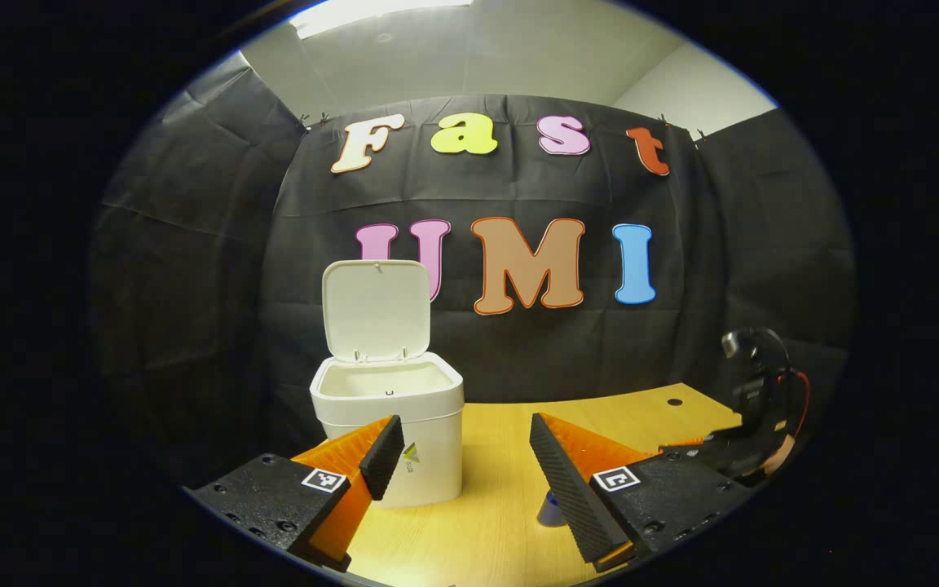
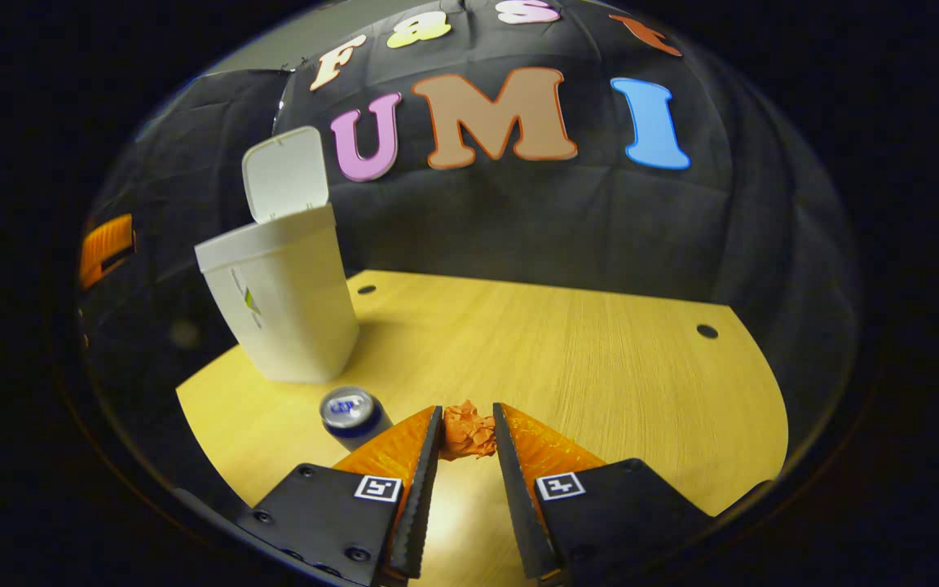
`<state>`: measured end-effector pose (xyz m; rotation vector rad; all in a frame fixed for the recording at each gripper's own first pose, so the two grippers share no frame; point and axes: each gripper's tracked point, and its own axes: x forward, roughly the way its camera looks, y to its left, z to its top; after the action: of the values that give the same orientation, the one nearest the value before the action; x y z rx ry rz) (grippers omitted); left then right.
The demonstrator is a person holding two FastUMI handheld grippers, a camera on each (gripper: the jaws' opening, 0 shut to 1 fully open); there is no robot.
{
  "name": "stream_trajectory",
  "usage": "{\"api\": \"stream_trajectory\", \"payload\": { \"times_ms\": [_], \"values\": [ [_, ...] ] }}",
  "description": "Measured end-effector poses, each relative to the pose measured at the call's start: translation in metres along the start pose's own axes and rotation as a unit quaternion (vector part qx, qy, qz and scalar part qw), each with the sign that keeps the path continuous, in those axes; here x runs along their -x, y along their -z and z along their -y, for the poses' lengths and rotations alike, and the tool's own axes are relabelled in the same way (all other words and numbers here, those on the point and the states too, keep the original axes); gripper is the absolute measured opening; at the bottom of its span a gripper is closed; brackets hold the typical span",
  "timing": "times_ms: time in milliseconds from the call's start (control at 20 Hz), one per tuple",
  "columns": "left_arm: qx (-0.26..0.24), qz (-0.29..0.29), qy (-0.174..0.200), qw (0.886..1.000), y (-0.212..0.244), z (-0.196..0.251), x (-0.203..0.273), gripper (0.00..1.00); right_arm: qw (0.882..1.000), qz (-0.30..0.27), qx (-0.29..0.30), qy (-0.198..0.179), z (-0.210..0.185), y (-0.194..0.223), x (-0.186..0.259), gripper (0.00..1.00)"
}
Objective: Press the lid of the desktop garbage bin to open it, pick up the crumpled paper on the desktop and throw it into the bin, then pick up the pop can on the desktop and drop it into the bin, and finally close the garbage bin lid.
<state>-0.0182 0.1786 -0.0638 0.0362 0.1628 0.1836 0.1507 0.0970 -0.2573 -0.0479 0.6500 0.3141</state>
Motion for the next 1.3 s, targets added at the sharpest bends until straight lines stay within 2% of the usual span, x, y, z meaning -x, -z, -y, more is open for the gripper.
{"api": "stream_trajectory", "payload": {
  "times_ms": [250, 400, 650, 950, 1300],
  "values": [
    [0.015, -0.006, 0.011, 1.0, 0.013, -0.003, -0.007, 0.94, 0.994, 0.092, 0.032, -0.047, -0.056, -0.109, 0.023, 0.46],
    [0.02, -0.013, 0.013, 1.0, 0.021, -0.011, -0.011, 0.94, 0.988, 0.125, 0.048, -0.07, -0.089, -0.148, 0.026, 0.47],
    [0.026, -0.023, 0.018, 0.999, 0.034, -0.024, -0.015, 0.94, 0.979, 0.162, 0.07, -0.099, -0.143, -0.207, 0.007, 0.45],
    [0.04, -0.045, 0.028, 0.998, 0.058, -0.037, -0.015, 0.94, 0.974, 0.166, 0.091, -0.124, -0.208, -0.236, -0.038, 0.47],
    [0.043, -0.065, 0.035, 0.996, 0.078, -0.052, -0.013, 0.94, 0.976, 0.123, 0.107, -0.143, -0.277, -0.226, -0.117, 0.45]
  ]
}}
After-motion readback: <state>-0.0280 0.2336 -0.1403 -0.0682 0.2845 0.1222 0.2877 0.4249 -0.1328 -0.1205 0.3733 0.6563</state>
